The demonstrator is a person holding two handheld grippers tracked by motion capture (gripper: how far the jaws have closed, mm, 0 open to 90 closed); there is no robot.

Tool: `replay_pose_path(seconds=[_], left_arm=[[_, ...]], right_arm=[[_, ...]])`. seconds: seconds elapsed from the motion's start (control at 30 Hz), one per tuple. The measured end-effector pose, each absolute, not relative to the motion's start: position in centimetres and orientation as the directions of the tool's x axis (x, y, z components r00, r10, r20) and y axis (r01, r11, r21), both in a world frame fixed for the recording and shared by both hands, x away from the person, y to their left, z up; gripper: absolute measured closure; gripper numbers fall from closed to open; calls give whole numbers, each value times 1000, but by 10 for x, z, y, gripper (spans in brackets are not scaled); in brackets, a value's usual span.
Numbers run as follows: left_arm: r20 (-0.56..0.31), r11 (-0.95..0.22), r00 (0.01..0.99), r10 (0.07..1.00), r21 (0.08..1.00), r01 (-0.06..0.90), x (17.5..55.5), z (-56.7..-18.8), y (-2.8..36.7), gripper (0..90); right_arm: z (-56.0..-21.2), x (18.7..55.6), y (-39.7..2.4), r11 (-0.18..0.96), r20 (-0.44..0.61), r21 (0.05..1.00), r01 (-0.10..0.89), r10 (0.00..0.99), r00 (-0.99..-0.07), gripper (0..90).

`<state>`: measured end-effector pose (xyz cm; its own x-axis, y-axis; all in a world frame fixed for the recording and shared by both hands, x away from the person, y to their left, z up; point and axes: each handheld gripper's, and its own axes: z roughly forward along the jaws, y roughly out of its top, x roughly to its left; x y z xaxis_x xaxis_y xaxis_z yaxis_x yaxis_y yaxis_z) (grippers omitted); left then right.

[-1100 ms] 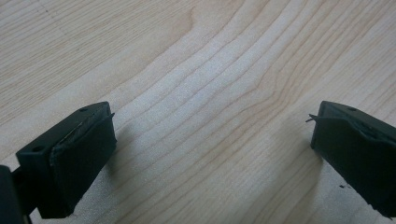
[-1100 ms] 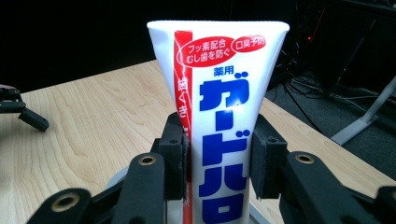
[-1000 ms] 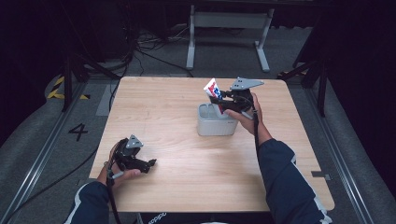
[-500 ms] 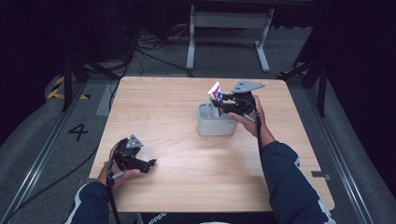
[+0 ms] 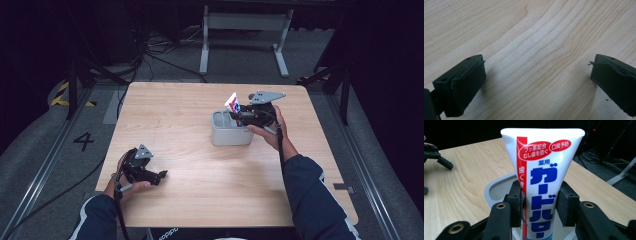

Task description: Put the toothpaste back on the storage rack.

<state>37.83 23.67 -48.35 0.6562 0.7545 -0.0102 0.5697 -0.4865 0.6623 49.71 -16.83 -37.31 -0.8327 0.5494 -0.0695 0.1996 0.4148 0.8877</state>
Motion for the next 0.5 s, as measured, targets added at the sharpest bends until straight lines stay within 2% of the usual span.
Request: replay_pose_path(seconds=[0.5], left_arm=[[-10,-486,656,754,663,570,378,-483,237,2]], right_arm=[[-374,491,-170,468,-90,859,209,539,-838,605]])
